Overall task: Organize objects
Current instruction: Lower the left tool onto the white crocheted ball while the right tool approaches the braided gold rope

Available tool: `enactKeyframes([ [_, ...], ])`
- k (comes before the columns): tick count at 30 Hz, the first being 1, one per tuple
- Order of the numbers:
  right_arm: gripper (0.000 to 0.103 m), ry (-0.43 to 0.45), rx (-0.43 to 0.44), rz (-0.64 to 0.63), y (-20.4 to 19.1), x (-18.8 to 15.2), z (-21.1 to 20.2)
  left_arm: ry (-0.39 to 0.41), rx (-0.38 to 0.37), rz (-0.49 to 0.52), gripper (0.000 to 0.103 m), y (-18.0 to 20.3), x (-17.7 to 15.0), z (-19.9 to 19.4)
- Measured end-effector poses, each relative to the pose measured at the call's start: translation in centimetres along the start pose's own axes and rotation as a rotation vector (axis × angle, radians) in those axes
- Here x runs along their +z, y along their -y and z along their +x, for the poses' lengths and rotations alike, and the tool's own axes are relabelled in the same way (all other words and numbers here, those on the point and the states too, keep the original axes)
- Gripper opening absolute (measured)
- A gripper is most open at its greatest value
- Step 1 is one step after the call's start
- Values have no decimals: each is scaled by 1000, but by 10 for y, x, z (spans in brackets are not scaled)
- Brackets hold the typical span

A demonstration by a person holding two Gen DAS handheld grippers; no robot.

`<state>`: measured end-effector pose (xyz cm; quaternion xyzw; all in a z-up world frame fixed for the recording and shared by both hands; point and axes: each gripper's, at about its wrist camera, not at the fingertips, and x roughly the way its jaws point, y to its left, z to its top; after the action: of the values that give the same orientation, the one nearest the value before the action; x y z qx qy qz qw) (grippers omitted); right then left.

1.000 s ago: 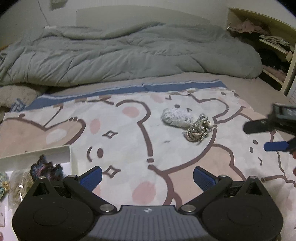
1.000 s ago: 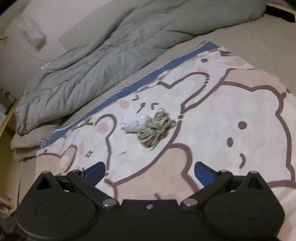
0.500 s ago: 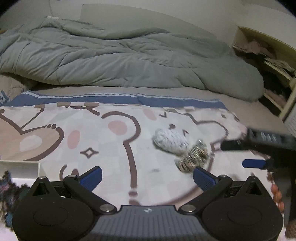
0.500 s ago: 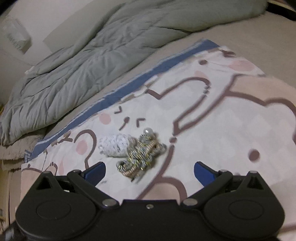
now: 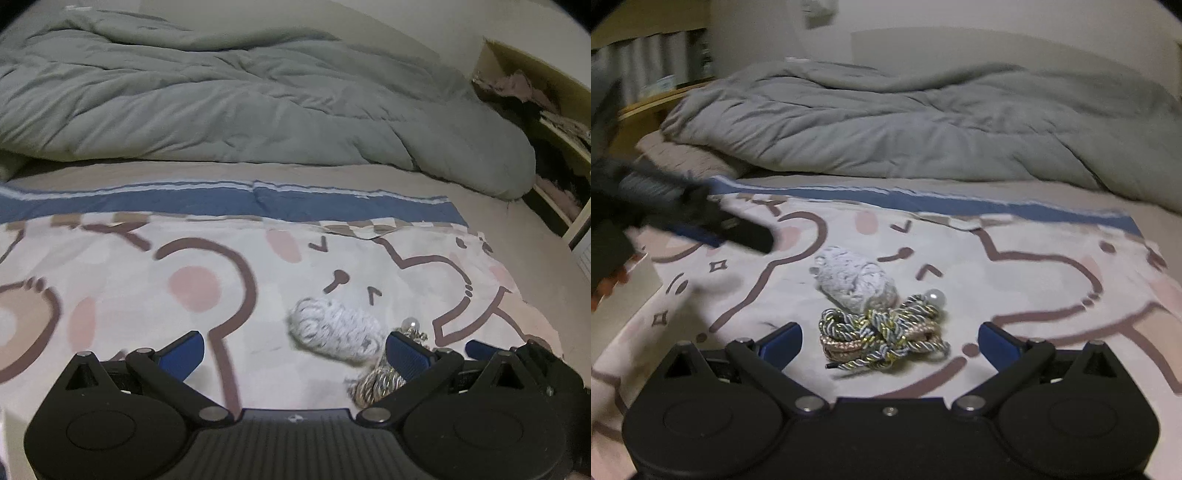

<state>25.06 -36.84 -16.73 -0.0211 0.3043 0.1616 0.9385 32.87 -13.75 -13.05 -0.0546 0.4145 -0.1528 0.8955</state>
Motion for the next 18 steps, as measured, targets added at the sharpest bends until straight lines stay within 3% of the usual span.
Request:
enactKeyframes([
  [12, 102, 21, 44, -81, -9, -6, 35, -107, -38, 113, 103, 36, 11, 57],
  [18, 87, 3, 35, -67, -5, -8, 45, -123, -11, 160, 103, 46, 12, 74],
])
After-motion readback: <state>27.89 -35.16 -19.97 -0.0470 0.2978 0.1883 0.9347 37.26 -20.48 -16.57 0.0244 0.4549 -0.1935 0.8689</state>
